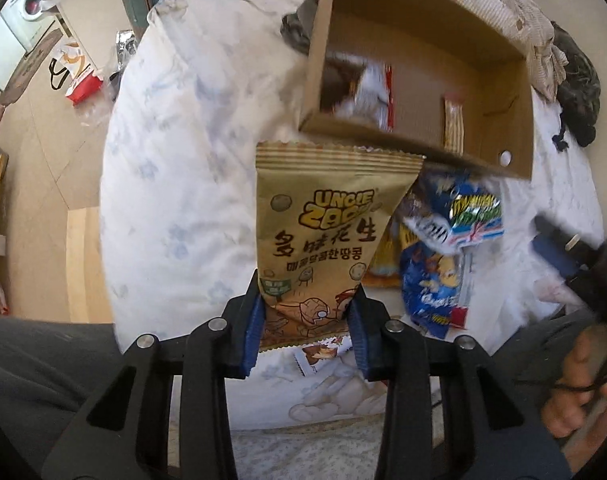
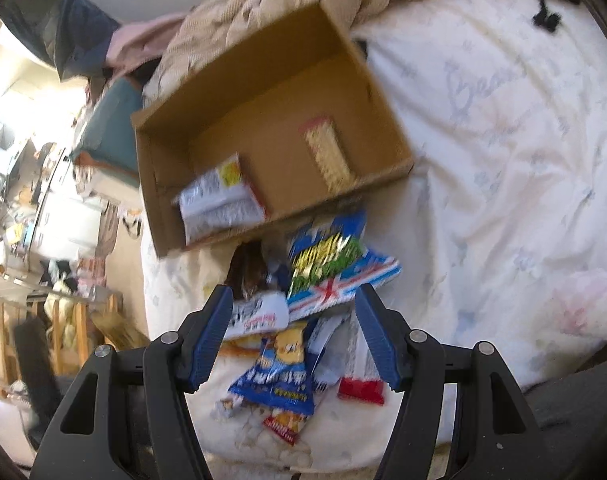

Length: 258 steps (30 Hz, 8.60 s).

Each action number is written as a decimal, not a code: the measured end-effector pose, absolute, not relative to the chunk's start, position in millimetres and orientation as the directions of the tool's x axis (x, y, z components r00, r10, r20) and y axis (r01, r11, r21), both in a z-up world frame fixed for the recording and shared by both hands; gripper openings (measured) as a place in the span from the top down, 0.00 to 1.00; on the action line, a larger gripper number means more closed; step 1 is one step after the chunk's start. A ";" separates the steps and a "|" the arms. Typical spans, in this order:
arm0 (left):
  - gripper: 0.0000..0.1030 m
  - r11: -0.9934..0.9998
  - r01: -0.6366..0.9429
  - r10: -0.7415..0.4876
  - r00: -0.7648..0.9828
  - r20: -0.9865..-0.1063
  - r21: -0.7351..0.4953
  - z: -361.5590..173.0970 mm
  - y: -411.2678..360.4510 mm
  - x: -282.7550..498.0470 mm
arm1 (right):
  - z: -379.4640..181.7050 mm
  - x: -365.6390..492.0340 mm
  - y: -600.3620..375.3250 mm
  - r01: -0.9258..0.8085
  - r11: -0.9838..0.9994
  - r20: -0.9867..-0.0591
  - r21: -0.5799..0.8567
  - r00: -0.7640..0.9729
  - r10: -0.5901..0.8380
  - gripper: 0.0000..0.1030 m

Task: Organize snacks
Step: 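Grasp a blue-and-yellow snack bag with the right tool from the pile, then lower both bags into the box and open both tools, then grasp the large yellow chip bag with the left tool, then grasp the blue Lonely God bag with the right tool while left holds chips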

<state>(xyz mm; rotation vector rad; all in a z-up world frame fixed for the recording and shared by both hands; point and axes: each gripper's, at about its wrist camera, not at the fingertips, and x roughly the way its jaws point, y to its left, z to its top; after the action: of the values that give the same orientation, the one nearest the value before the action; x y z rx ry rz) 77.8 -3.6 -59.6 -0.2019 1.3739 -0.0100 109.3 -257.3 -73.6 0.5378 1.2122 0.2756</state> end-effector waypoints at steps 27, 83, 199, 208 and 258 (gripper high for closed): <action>0.68 0.985 -0.089 -0.127 0.229 -0.965 -0.151 -75.4 19.0 108.5 | -149.5 116.8 -165.0 -0.016 0.886 -0.886 0.463 -0.029 0.463 0.69; 0.68 0.999 0.032 0.004 0.309 -0.951 0.015 -104.3 -47.2 253.9 | -73.8 226.7 -280.8 0.059 0.868 -0.817 0.493 0.374 0.438 0.91; 0.64 0.990 -0.009 -0.137 0.097 -0.986 -0.139 -167.4 -55.8 123.6 | -68.0 109.6 -280.8 0.151 0.867 -0.827 0.476 0.414 0.382 0.20; 0.65 0.991 -0.051 -0.117 0.153 -0.981 -0.126 -125.3 -38.0 103.6 | -68.6 110.3 -281.3 0.156 0.857 -0.822 0.491 0.409 0.396 0.20; 0.65 0.981 -0.049 -0.162 0.309 -0.937 -0.185 -55.9 17.1 113.3 | -134.7 162.5 -198.4 -0.201 0.971 -0.980 0.132 0.122 0.159 0.51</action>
<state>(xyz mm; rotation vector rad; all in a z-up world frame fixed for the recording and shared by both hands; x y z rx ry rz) 113.3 17.1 -55.9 -0.1921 1.2563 -0.0750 162.5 -198.4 -134.7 -0.0356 1.4250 0.2627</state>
